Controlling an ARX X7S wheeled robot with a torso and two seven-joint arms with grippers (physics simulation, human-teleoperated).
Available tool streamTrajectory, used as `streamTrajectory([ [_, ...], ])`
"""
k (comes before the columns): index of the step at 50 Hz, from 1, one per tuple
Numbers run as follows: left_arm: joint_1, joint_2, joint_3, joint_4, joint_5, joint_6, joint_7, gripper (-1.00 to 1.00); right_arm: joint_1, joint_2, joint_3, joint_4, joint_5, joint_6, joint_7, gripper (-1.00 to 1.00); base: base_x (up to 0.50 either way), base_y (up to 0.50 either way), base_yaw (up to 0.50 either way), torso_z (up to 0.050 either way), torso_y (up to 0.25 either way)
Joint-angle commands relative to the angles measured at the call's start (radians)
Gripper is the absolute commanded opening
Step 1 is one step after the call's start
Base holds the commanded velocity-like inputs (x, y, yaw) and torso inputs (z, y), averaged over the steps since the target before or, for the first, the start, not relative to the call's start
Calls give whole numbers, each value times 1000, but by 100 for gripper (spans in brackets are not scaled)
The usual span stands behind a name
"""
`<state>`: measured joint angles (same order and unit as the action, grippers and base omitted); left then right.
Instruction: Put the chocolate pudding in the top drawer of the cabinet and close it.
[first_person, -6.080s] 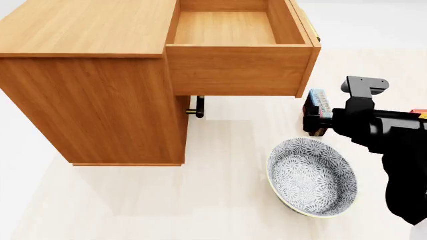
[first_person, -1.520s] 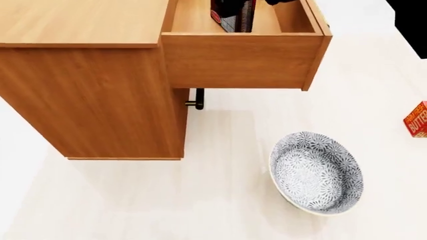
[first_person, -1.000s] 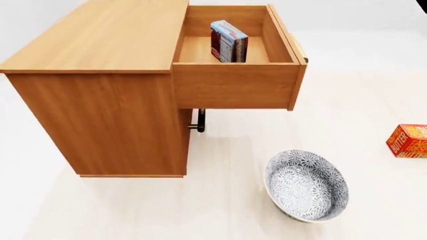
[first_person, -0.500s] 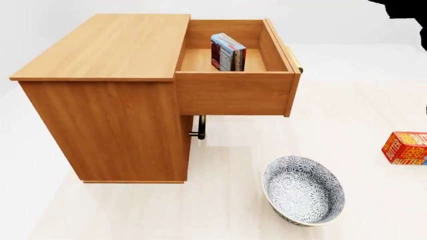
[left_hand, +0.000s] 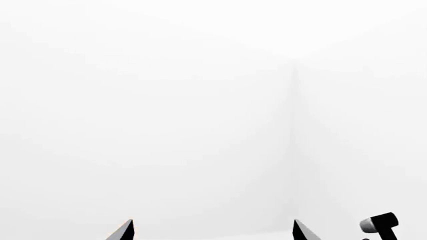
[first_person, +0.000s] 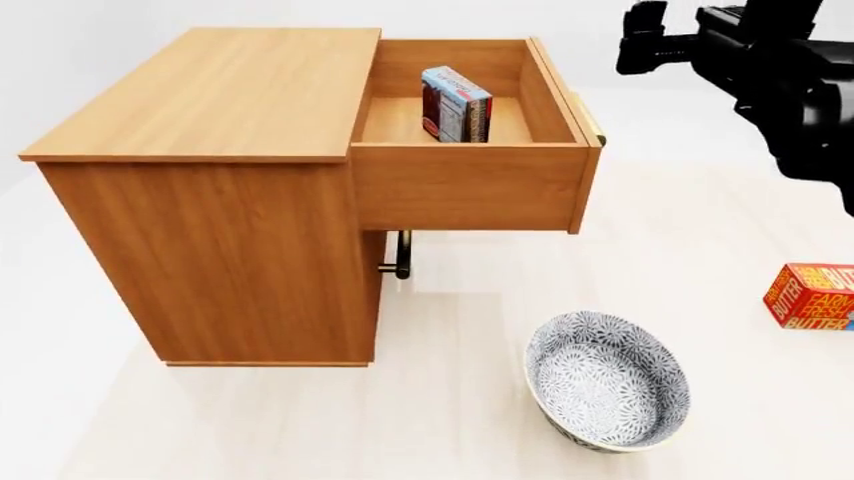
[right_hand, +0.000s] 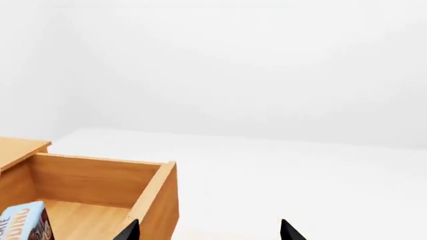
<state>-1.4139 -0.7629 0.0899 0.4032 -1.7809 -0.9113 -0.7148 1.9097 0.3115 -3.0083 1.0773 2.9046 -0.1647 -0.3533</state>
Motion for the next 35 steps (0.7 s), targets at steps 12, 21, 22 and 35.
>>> streamTrajectory([
  [12, 27, 18, 2, -9, 55, 23, 47, 100, -226, 64, 68, 6, -16, -83, 32, 100, 0, 0, 0, 0, 0],
  [21, 32, 20, 2, -8, 54, 29, 49, 100, -266, 65, 92, -58, -34, -134, 40, 100, 0, 0, 0, 0, 0],
  [22, 33, 19, 1, -8, 53, 29, 49, 100, -272, 64, 95, -57, -35, -135, 41, 100, 0, 0, 0, 0, 0],
  [35, 46, 21, 2, -10, 70, 39, 64, 100, -290, 46, 128, -73, -57, -144, 32, 100, 0, 0, 0, 0, 0],
])
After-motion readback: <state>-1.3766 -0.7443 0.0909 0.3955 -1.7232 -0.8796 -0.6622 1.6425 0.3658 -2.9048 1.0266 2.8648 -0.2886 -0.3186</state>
